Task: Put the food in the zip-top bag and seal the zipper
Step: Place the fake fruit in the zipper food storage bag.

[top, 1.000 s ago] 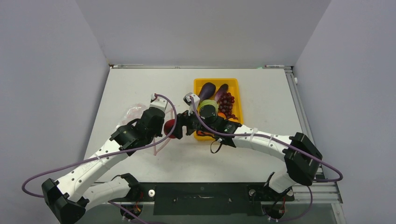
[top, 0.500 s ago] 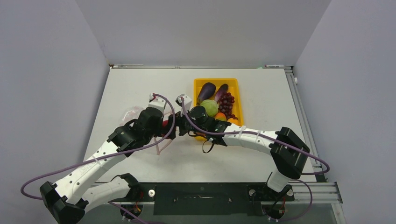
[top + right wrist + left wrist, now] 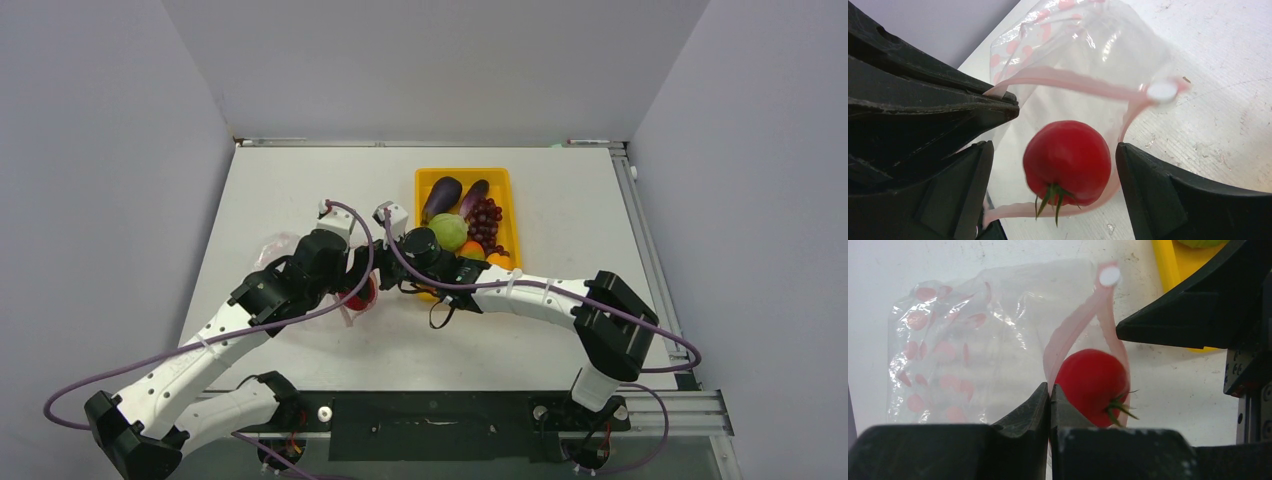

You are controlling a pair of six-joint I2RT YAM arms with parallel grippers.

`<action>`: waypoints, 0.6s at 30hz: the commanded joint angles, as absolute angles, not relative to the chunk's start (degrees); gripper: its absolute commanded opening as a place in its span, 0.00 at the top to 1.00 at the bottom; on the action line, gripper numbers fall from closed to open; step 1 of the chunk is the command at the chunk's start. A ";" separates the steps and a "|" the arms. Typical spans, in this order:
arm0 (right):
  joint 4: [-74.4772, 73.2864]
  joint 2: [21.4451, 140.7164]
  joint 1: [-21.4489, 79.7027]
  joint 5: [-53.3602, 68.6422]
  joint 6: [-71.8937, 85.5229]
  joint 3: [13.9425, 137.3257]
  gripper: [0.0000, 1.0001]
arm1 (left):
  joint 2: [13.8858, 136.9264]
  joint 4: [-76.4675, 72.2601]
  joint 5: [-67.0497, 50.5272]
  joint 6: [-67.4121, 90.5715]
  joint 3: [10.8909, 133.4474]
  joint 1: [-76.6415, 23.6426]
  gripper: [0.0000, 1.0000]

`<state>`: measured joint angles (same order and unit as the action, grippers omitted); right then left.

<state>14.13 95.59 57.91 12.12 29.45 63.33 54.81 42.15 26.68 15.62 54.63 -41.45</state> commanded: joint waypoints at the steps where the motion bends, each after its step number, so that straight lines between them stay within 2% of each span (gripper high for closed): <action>1: 17.58 95.02 58.63 10.99 29.70 65.57 0.03 | 53.88 38.74 25.77 15.73 54.97 -41.07 1.00; 18: 14.21 90.15 58.73 8.17 27.29 62.84 0.00 | 53.79 38.66 25.48 15.99 54.93 -40.34 1.00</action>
<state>13.78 94.91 58.24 10.48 28.97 63.26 54.81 41.91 25.89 15.66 54.61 -40.69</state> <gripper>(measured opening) 0.999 0.003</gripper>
